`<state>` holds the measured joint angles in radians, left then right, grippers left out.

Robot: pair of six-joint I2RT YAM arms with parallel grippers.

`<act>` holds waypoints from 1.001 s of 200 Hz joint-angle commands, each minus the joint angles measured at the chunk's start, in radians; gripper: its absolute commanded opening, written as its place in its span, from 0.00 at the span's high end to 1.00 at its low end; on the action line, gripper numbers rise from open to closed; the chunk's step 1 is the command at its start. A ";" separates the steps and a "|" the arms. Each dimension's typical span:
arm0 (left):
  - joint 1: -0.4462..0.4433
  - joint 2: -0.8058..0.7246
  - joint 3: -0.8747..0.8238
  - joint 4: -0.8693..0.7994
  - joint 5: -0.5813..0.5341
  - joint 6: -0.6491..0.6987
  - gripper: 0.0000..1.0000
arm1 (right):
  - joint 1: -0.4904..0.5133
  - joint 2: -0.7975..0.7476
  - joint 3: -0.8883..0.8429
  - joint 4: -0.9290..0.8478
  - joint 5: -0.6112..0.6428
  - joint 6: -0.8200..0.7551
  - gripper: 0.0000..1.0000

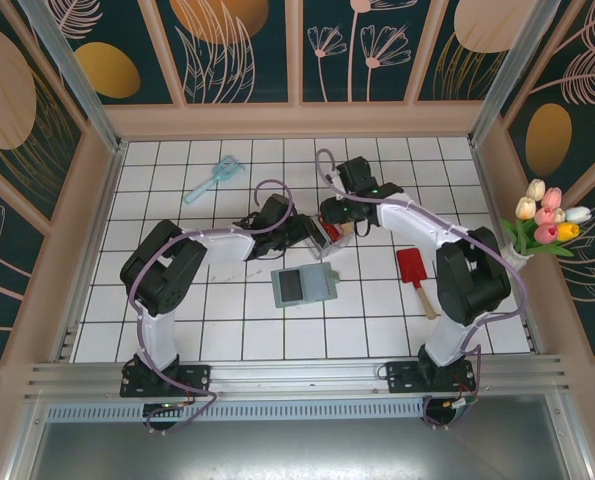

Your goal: Put the credit cards into the card holder

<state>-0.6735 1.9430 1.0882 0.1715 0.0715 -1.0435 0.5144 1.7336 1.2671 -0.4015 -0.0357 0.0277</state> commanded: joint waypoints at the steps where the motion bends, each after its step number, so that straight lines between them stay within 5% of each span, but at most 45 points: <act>1: 0.006 0.028 -0.011 0.051 0.025 -0.018 0.42 | 0.023 0.054 0.037 -0.034 0.094 -0.042 0.51; 200: 0.007 0.053 -0.065 0.086 0.034 -0.043 0.48 | 0.175 0.161 0.036 -0.062 0.445 -0.103 0.56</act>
<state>-0.6731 1.9709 1.0470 0.2806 0.1055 -1.0786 0.6697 1.8618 1.2907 -0.4122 0.3412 -0.0547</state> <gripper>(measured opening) 0.521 0.460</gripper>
